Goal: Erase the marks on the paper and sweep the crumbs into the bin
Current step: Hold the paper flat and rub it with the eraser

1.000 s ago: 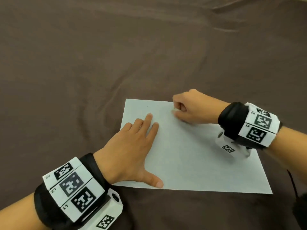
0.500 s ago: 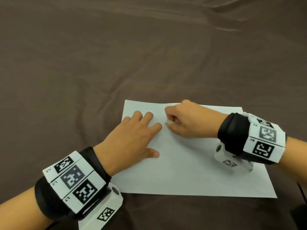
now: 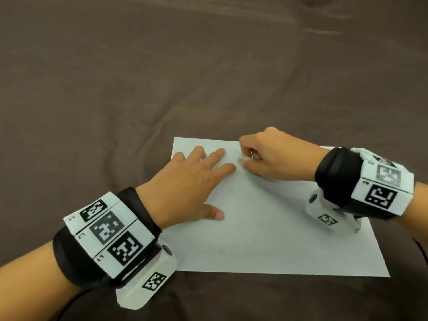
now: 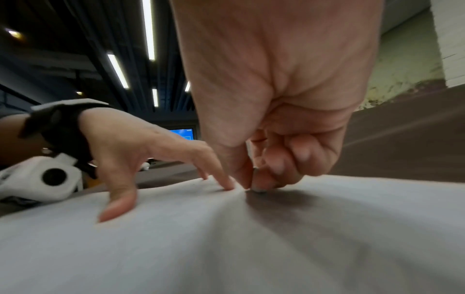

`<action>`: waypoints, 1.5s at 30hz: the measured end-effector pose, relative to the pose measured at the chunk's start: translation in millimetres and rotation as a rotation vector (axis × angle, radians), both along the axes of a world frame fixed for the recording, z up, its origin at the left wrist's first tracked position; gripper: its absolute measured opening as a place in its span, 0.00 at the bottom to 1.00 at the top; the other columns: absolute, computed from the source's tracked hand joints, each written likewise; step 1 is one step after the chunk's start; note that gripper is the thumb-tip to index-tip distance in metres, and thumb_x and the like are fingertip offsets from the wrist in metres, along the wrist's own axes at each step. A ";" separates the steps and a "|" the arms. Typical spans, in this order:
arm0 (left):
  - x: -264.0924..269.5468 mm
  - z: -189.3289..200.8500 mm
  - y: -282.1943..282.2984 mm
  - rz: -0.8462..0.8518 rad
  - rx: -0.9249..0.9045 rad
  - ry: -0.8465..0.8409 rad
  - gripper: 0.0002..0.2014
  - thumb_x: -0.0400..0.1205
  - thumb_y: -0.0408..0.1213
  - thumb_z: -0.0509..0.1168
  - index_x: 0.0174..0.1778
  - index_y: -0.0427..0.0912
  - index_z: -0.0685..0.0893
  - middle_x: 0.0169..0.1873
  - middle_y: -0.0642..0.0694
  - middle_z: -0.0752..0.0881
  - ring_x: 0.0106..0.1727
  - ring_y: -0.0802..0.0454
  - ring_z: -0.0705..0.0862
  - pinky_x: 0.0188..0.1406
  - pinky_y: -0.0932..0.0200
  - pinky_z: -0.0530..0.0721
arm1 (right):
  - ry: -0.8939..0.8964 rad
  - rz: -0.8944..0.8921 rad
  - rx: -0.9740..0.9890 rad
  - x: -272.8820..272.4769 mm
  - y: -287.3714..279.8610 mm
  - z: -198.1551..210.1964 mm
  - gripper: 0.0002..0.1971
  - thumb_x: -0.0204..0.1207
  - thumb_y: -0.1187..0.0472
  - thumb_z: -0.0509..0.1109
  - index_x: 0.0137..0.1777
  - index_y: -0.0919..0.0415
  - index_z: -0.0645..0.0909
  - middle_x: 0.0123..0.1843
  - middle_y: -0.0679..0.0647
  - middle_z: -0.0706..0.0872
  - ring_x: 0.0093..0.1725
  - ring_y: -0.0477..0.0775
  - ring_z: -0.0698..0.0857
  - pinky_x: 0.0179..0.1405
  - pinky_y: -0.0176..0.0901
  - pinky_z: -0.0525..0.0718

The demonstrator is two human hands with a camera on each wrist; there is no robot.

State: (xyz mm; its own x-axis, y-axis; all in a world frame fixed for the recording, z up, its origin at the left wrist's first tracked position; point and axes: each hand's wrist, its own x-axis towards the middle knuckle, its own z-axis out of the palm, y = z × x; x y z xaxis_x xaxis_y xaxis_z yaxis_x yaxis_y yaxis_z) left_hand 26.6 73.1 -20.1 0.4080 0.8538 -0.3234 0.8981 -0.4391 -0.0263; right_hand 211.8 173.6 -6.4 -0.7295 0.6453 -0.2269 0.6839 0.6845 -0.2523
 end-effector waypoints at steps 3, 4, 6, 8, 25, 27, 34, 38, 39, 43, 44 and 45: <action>-2.3 -0.5 2.7 0.014 -0.016 -0.024 0.45 0.76 0.72 0.60 0.83 0.57 0.48 0.85 0.51 0.44 0.78 0.44 0.58 0.69 0.46 0.71 | 0.007 -0.064 0.007 1.9 14.5 6.0 0.10 0.79 0.55 0.65 0.39 0.59 0.72 0.30 0.49 0.75 0.30 0.46 0.71 0.27 0.44 0.66; -2.9 -0.4 3.0 0.026 -0.025 -0.030 0.46 0.75 0.72 0.60 0.83 0.56 0.47 0.85 0.52 0.44 0.78 0.45 0.58 0.70 0.46 0.70 | -0.001 -0.078 0.007 1.9 15.4 7.6 0.10 0.79 0.56 0.64 0.39 0.59 0.72 0.30 0.50 0.75 0.30 0.48 0.71 0.28 0.44 0.66; -3.5 -0.4 3.4 0.042 -0.042 -0.031 0.49 0.74 0.73 0.60 0.84 0.54 0.46 0.84 0.54 0.43 0.78 0.46 0.57 0.71 0.45 0.69 | -0.025 -0.041 -0.006 -0.7 2.6 8.2 0.09 0.78 0.56 0.64 0.38 0.58 0.71 0.30 0.50 0.75 0.30 0.50 0.71 0.29 0.45 0.68; -3.4 -0.3 4.7 0.050 -0.049 -0.023 0.50 0.73 0.74 0.60 0.84 0.53 0.46 0.84 0.55 0.42 0.79 0.46 0.56 0.71 0.45 0.68 | -0.046 0.062 -0.042 -5.5 -24.3 5.9 0.13 0.79 0.56 0.63 0.34 0.51 0.65 0.28 0.47 0.72 0.28 0.46 0.69 0.31 0.47 0.68; -2.0 0.4 7.4 0.063 -0.074 0.014 0.54 0.73 0.74 0.60 0.85 0.53 0.39 0.85 0.57 0.38 0.81 0.46 0.53 0.72 0.47 0.68 | -0.014 -0.005 0.027 2.1 -7.2 6.7 0.10 0.78 0.54 0.64 0.37 0.53 0.68 0.30 0.48 0.73 0.35 0.60 0.76 0.31 0.47 0.71; -1.9 0.3 7.2 0.061 -0.068 0.014 0.54 0.73 0.74 0.60 0.85 0.53 0.39 0.85 0.56 0.38 0.80 0.46 0.54 0.71 0.47 0.69 | -0.028 0.078 0.023 0.8 -25.2 2.4 0.14 0.79 0.56 0.62 0.35 0.49 0.61 0.29 0.47 0.69 0.30 0.56 0.72 0.27 0.45 0.66; -2.0 0.6 7.6 0.064 -0.087 0.024 0.54 0.73 0.74 0.60 0.85 0.53 0.38 0.85 0.55 0.37 0.81 0.46 0.53 0.72 0.47 0.68 | -0.008 0.021 -0.006 6.4 -22.0 4.3 0.10 0.79 0.54 0.62 0.39 0.54 0.67 0.30 0.48 0.71 0.33 0.58 0.73 0.32 0.46 0.69; -2.2 1.0 7.1 0.062 -0.098 0.025 0.54 0.73 0.74 0.60 0.85 0.54 0.37 0.84 0.56 0.36 0.82 0.46 0.52 0.73 0.46 0.68 | -0.027 0.161 -0.046 4.2 -54.8 -0.7 0.11 0.80 0.55 0.61 0.38 0.54 0.64 0.29 0.47 0.68 0.27 0.50 0.69 0.31 0.47 0.68; -2.8 0.9 7.5 0.063 -0.100 0.023 0.54 0.73 0.74 0.60 0.85 0.54 0.37 0.84 0.57 0.35 0.82 0.46 0.52 0.74 0.46 0.67 | -0.024 0.146 -0.057 4.5 -52.7 1.4 0.11 0.80 0.54 0.62 0.39 0.55 0.66 0.29 0.47 0.70 0.28 0.50 0.70 0.31 0.48 0.69; -3.0 0.3 7.6 0.063 -0.095 0.014 0.54 0.73 0.73 0.61 0.85 0.54 0.37 0.84 0.57 0.36 0.81 0.46 0.52 0.73 0.47 0.67 | 0.015 0.027 -0.016 8.8 -28.6 5.4 0.11 0.79 0.55 0.63 0.38 0.56 0.67 0.29 0.48 0.72 0.32 0.56 0.71 0.31 0.48 0.69; -3.0 0.3 7.5 0.064 -0.096 0.015 0.54 0.73 0.73 0.61 0.85 0.54 0.37 0.84 0.57 0.36 0.81 0.47 0.52 0.73 0.47 0.67 | 0.000 0.070 -0.012 7.3 -35.8 3.7 0.11 0.79 0.55 0.63 0.38 0.55 0.66 0.29 0.47 0.70 0.31 0.55 0.70 0.31 0.47 0.67; -2.8 0.0 7.4 0.065 -0.101 0.016 0.54 0.73 0.73 0.60 0.85 0.54 0.37 0.84 0.57 0.36 0.81 0.47 0.52 0.73 0.47 0.67 | -0.012 0.125 -0.027 5.6 -46.7 0.8 0.11 0.79 0.56 0.62 0.38 0.54 0.65 0.29 0.46 0.69 0.29 0.52 0.70 0.31 0.47 0.67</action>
